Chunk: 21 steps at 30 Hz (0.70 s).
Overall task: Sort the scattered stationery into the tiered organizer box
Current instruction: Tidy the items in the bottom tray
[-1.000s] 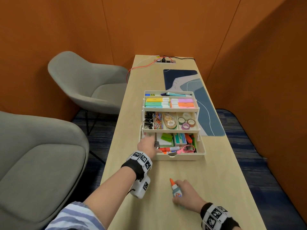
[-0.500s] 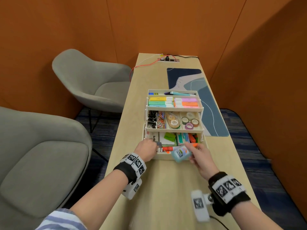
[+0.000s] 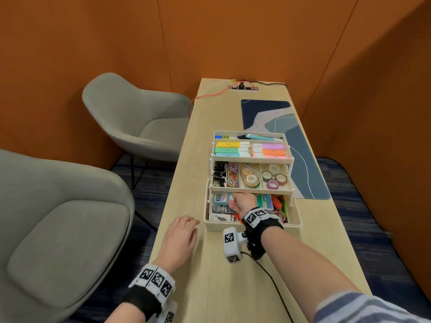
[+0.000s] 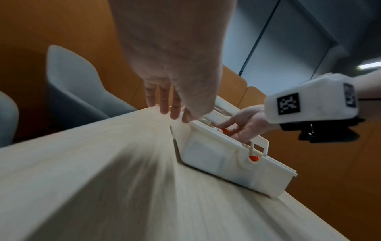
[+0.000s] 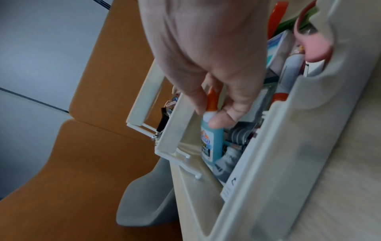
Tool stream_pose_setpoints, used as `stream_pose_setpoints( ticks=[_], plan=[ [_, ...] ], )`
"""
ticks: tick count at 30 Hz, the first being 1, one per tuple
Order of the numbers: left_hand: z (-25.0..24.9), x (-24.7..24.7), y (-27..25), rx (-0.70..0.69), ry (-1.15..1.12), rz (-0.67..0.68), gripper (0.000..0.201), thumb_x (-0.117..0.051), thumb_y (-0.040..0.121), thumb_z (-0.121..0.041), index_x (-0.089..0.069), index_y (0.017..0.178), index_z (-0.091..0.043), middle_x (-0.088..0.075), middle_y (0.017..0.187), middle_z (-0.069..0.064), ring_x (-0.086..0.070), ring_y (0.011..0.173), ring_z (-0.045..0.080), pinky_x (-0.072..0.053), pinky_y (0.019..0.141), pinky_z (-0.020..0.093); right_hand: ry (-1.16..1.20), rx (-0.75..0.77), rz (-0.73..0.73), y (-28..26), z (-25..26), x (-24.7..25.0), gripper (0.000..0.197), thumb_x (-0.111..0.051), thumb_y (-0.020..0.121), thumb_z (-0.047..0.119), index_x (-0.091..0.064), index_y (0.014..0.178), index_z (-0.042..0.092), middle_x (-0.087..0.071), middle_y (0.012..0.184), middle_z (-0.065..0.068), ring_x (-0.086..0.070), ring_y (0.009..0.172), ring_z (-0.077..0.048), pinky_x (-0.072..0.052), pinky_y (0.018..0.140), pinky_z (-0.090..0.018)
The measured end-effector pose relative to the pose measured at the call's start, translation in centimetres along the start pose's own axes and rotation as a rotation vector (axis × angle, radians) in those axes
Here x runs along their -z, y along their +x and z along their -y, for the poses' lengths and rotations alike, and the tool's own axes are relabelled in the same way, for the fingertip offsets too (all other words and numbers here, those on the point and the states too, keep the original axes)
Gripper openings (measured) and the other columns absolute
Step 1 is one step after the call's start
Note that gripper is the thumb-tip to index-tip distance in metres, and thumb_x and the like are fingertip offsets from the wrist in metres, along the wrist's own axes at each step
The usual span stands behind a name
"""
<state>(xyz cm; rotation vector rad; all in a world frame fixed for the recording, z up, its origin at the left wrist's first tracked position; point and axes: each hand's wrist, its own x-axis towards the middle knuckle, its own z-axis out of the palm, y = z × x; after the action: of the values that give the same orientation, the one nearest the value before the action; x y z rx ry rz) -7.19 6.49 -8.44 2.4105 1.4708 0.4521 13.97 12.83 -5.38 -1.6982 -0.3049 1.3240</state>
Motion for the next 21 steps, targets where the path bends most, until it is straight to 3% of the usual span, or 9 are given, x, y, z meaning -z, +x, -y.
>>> stream_pose_setpoints(
  ticks=[3,7,9,12,15,17,20,21],
  plan=[
    [-0.2,-0.2,0.2,-0.005,0.006,0.017,0.026,-0.052,0.093,-0.016,-0.062,0.118,-0.015,-0.058,0.116,-0.001,-0.053,0.107,0.019,-0.043,0.09,0.03,0.058,-0.03,0.043,0.1,0.0,-0.6,0.03,-0.049,0.092,-0.003,-0.054,0.121,0.0,-0.061,0.1,-0.014,-0.062,0.076,-0.019,-0.054,0.069,-0.027],
    [-1.0,-0.1,0.9,0.003,-0.006,0.023,0.021,-0.051,0.094,-0.016,-0.064,0.11,-0.015,-0.058,0.113,-0.001,-0.053,0.102,0.017,-0.042,0.087,0.029,0.025,-0.033,0.091,-0.8,0.4,0.1,0.035,-0.036,0.094,-0.007,-0.047,0.127,-0.003,-0.056,0.124,-0.021,-0.058,0.114,-0.033,-0.048,0.09,-0.037],
    [-1.3,0.1,1.3,0.023,-0.006,0.019,0.019,-0.048,0.095,-0.018,-0.063,0.107,-0.016,-0.058,0.11,-0.002,-0.052,0.098,0.015,-0.041,0.086,0.027,-0.005,-0.022,0.095,-1.0,0.3,0.9,0.036,-0.034,0.093,-0.011,-0.046,0.127,-0.005,-0.055,0.127,-0.024,-0.054,0.12,-0.034,-0.045,0.096,-0.038],
    [-1.6,0.3,2.0,0.081,-0.008,-0.009,0.02,-0.045,0.096,-0.02,-0.062,0.106,-0.018,-0.057,0.107,-0.004,-0.051,0.093,0.013,-0.04,0.085,0.028,-0.068,0.044,-0.03,-0.1,-0.6,2.0,0.038,-0.032,0.09,-0.014,-0.054,0.118,-0.002,-0.059,0.111,-0.017,-0.058,0.113,-0.032,-0.049,0.096,-0.038],
    [-2.2,0.5,2.8,0.14,-0.042,-0.047,0.022,-0.04,0.098,-0.023,-0.059,0.109,-0.019,-0.059,0.104,-0.004,-0.055,0.09,0.013,-0.042,0.087,0.032,-0.321,0.16,-0.205,1.3,-1.4,2.9,0.039,-0.04,0.084,-0.006,-0.06,0.116,0.005,-0.06,0.119,-0.015,-0.06,0.106,-0.032,-0.05,0.094,-0.046],
    [-2.6,0.3,3.6,0.181,-0.094,-0.039,0.026,-0.038,0.099,-0.029,-0.056,0.114,-0.017,-0.059,0.108,-0.002,-0.058,0.095,0.016,-0.043,0.089,0.036,-0.484,0.185,-0.193,1.3,-1.4,3.1,0.04,-0.04,0.085,-0.003,-0.057,0.12,0.006,-0.058,0.122,-0.016,-0.06,0.102,-0.034,-0.051,0.089,-0.045],
    [-3.2,-0.3,4.8,0.232,-0.1,0.049,0.038,-0.039,0.098,-0.04,-0.05,0.124,-0.014,-0.058,0.115,0.001,-0.058,0.101,0.019,-0.044,0.09,0.038,-0.693,0.191,-0.062,0.2,-0.6,3.0,0.042,-0.035,0.088,0.0,-0.05,0.126,0.006,-0.056,0.121,-0.016,-0.058,0.097,-0.031,-0.049,0.079,-0.036],
    [-3.3,-0.5,5.2,0.239,-0.089,0.074,0.038,-0.041,0.098,-0.039,-0.048,0.125,-0.013,-0.058,0.115,0.002,-0.059,0.1,0.02,-0.045,0.089,0.038,-0.738,0.203,-0.031,0.0,-0.4,3.0,0.042,-0.034,0.088,0.0,-0.049,0.127,0.007,-0.056,0.122,-0.016,-0.057,0.098,-0.03,-0.047,0.08,-0.035]
  ],
)
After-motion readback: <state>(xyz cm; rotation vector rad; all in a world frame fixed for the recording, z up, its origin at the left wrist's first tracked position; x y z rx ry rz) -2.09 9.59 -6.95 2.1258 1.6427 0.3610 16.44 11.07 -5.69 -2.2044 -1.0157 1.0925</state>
